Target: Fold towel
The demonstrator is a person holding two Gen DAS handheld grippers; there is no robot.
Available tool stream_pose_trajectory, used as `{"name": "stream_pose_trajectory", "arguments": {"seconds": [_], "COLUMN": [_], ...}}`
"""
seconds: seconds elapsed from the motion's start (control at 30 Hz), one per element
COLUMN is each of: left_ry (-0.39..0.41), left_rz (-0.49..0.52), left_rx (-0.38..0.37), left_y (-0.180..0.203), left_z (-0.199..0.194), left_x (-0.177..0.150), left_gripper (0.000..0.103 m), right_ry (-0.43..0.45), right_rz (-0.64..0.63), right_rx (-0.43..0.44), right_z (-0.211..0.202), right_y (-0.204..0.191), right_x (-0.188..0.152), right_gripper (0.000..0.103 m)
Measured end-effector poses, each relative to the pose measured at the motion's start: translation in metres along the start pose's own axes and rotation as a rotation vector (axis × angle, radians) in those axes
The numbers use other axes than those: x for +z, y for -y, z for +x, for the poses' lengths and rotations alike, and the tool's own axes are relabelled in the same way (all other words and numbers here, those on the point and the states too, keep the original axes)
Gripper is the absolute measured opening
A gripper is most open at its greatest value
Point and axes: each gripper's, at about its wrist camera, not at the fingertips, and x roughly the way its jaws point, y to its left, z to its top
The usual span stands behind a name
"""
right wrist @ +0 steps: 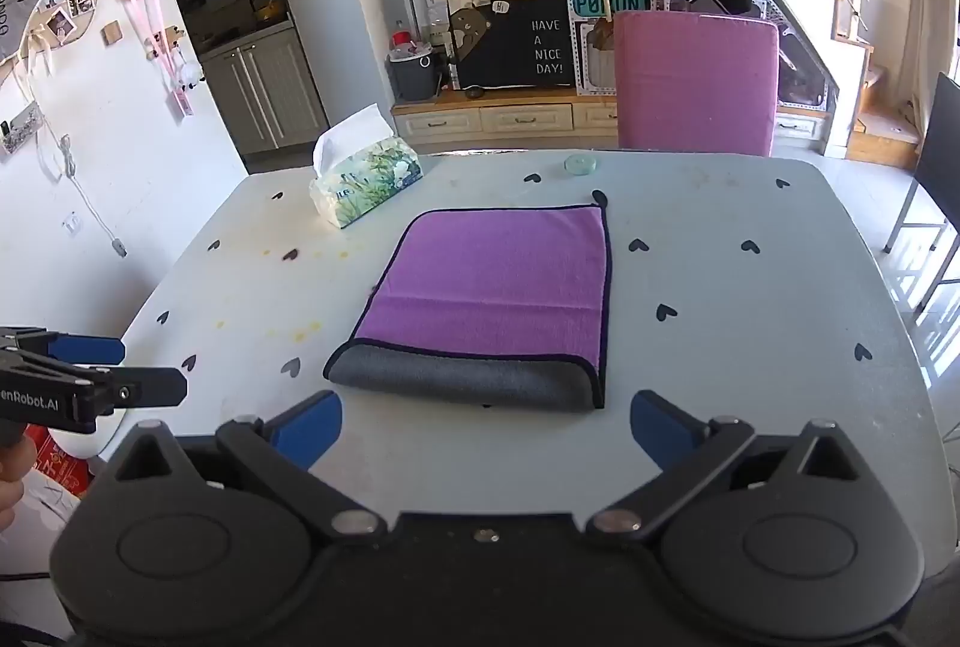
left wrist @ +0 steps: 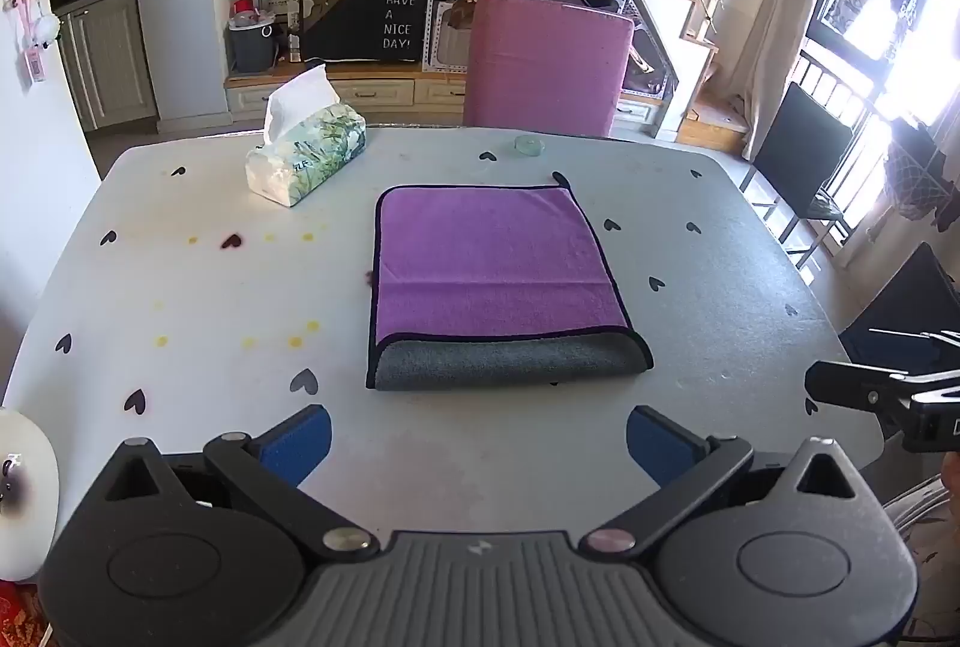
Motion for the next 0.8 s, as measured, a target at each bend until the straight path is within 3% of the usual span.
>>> {"name": "stream_pose_trajectory", "arguments": {"seconds": [0.8], "left_ry": [0.002], "left_rz": [0.0], "left_rx": [0.004], "left_y": [-0.0006], "left_z": [0.0001], "left_x": [0.0004], "left_gripper": [0.103], "right_ry": [-0.003], "right_rz": [-0.001], "right_rx": [-0.003], "right_z": [0.0018], "right_y": [-0.001], "right_x": [-0.0009], "right_gripper": [0.102]}}
